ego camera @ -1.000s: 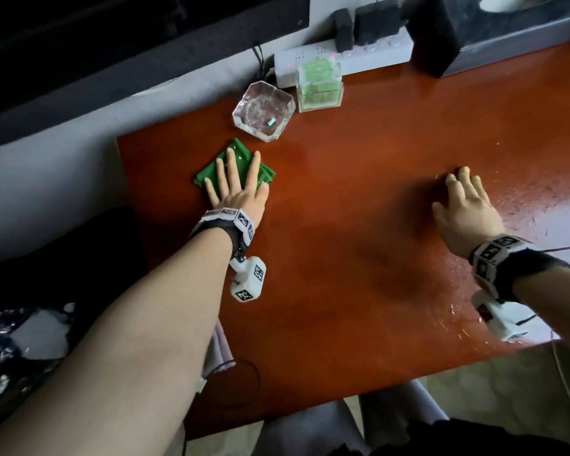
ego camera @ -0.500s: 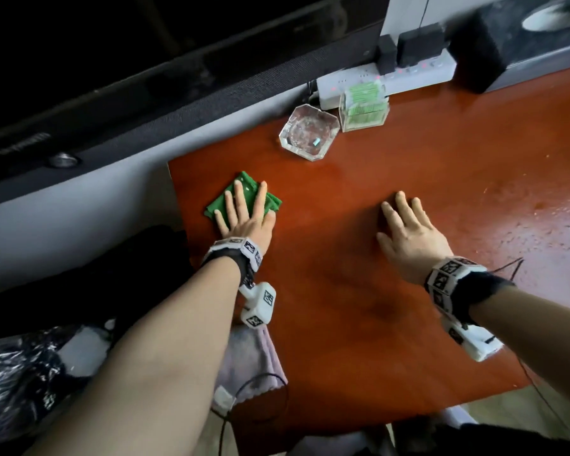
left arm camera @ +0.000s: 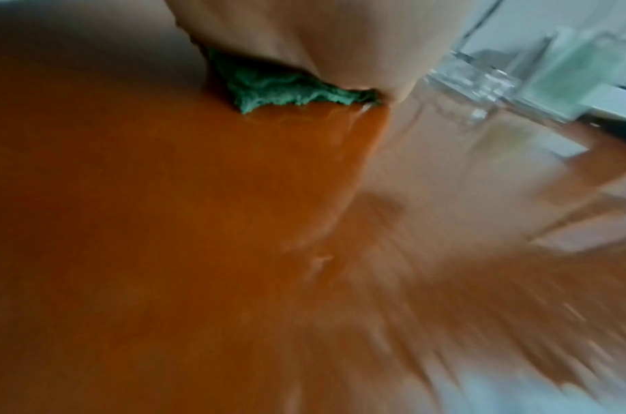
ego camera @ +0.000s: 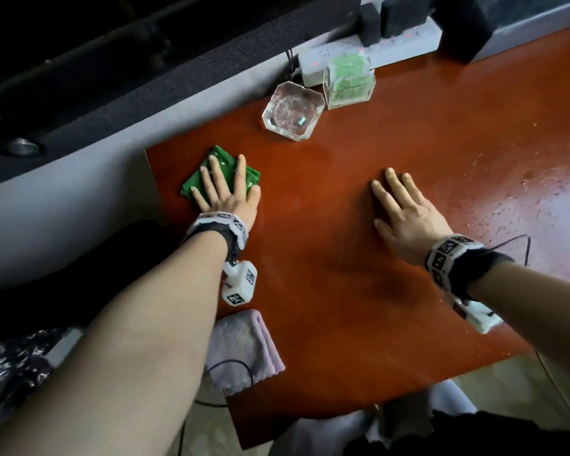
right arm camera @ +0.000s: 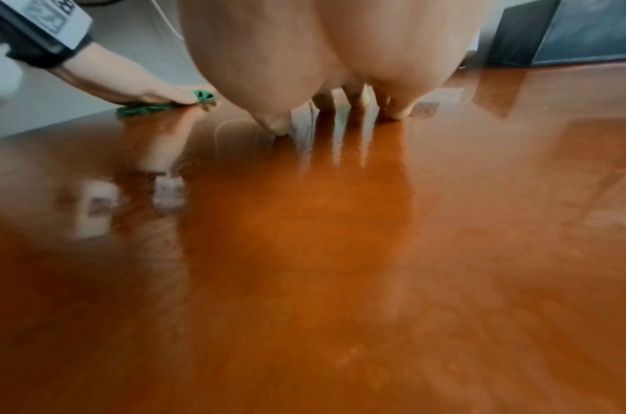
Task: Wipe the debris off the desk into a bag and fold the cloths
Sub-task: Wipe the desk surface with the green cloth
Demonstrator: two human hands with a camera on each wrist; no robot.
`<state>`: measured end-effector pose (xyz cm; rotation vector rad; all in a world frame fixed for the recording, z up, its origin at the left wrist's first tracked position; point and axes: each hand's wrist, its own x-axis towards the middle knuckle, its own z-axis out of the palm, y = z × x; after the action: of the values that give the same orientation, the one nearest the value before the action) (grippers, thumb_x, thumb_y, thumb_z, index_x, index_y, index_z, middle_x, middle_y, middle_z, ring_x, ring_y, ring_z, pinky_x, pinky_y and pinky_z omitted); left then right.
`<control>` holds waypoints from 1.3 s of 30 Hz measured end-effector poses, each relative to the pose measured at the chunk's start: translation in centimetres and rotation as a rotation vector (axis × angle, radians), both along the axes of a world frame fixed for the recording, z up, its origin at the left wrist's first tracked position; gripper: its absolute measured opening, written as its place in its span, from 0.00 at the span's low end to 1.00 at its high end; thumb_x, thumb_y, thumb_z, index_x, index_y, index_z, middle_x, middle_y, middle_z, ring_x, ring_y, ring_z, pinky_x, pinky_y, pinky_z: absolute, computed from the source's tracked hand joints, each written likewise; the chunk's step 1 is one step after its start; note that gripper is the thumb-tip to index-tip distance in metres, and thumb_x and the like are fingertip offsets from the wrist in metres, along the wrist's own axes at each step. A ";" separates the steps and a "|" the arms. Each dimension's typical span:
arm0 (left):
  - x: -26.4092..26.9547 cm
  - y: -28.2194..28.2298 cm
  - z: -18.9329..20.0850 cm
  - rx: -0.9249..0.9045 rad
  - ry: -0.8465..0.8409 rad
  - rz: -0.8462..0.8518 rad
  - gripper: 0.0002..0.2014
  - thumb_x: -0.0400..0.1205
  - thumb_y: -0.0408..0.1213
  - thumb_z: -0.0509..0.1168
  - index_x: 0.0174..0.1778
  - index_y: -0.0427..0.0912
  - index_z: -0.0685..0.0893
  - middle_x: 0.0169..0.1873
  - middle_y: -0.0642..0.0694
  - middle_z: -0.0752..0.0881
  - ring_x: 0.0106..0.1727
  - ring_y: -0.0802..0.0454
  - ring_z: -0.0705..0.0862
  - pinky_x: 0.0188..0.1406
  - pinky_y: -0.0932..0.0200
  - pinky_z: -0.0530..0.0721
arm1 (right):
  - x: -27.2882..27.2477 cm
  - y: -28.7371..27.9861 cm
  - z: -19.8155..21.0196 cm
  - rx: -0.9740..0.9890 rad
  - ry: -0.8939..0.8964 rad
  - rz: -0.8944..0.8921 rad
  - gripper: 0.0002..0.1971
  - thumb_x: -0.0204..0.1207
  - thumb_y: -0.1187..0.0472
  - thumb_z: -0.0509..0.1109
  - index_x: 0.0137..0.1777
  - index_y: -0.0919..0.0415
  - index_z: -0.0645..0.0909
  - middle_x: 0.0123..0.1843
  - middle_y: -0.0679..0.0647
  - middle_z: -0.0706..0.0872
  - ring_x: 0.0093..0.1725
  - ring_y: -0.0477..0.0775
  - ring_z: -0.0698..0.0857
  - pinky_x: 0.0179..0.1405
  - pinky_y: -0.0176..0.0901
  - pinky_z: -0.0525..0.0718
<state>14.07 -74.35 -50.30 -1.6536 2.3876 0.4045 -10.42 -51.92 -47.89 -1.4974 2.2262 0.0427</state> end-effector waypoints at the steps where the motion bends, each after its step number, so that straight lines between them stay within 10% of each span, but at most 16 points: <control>1: -0.5 1.8 0.0 -0.003 0.000 -0.024 0.33 0.86 0.59 0.48 0.85 0.65 0.40 0.86 0.41 0.36 0.87 0.40 0.36 0.82 0.30 0.39 | 0.0 0.0 0.1 0.009 0.000 0.004 0.37 0.82 0.46 0.58 0.86 0.50 0.45 0.87 0.54 0.41 0.85 0.62 0.44 0.82 0.56 0.58; 13: -2.9 24.9 0.2 0.094 0.004 -0.322 0.35 0.82 0.68 0.40 0.86 0.63 0.45 0.87 0.39 0.43 0.87 0.36 0.43 0.80 0.27 0.43 | 0.4 6.3 0.6 0.034 -0.105 0.123 0.38 0.80 0.56 0.62 0.86 0.50 0.46 0.87 0.57 0.40 0.85 0.64 0.44 0.83 0.62 0.51; 39: -20.0 36.5 0.9 0.166 -0.101 -0.448 0.36 0.85 0.65 0.42 0.84 0.63 0.30 0.82 0.41 0.24 0.83 0.38 0.26 0.80 0.27 0.33 | -12.9 29.3 1.6 0.018 0.000 -0.127 0.31 0.83 0.53 0.54 0.85 0.45 0.51 0.87 0.57 0.44 0.85 0.64 0.48 0.81 0.68 0.52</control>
<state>-5.93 -37.86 -49.36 -1.0053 2.4738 0.4110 -23.29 -22.60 -46.27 -1.3435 2.3092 0.0232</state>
